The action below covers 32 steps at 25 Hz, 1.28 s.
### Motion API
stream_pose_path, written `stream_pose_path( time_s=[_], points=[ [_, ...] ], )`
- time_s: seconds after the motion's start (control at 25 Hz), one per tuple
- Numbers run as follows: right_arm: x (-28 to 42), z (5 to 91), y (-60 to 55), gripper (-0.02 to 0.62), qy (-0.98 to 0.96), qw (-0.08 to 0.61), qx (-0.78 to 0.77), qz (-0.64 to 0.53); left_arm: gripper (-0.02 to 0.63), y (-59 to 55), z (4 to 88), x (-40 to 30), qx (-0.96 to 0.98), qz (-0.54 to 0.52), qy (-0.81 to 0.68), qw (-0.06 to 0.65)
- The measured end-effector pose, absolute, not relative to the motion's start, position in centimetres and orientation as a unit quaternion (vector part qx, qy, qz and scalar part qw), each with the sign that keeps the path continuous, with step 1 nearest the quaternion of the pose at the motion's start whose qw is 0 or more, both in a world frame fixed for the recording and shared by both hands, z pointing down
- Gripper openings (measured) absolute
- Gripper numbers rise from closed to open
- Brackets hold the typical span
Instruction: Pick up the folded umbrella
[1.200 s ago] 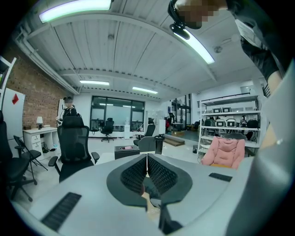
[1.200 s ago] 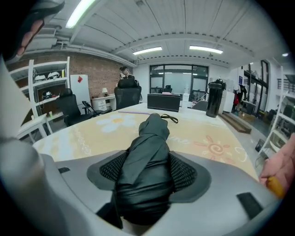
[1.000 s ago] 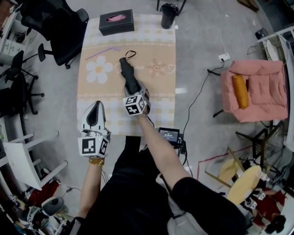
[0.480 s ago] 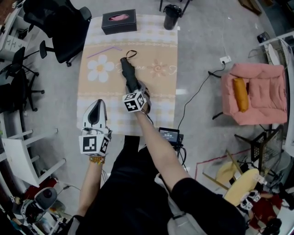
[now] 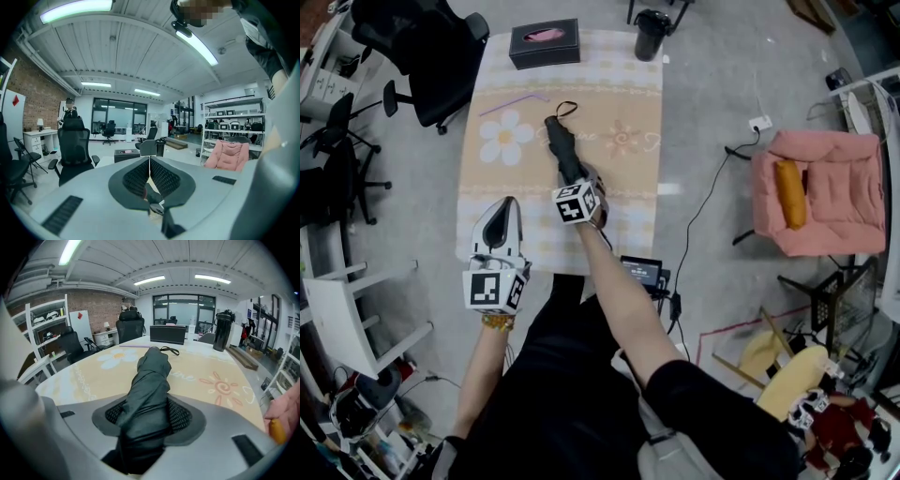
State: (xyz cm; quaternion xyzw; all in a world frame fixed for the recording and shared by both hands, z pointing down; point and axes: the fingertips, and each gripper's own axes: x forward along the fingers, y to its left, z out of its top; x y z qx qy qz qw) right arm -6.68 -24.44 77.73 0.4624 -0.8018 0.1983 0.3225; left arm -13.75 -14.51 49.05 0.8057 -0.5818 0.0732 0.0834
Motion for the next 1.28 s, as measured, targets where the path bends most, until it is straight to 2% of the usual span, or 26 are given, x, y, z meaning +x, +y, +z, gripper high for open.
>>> stream_pose_path(
  time_s=[1.28],
  points=[
    [-6.7, 76.4, -24.0, 0.179, -0.792, 0.326, 0.467, 0.222, 0.014, -14.3, 47.1, -14.8, 0.806, 0.069, -0.585, 0.065]
  ],
)
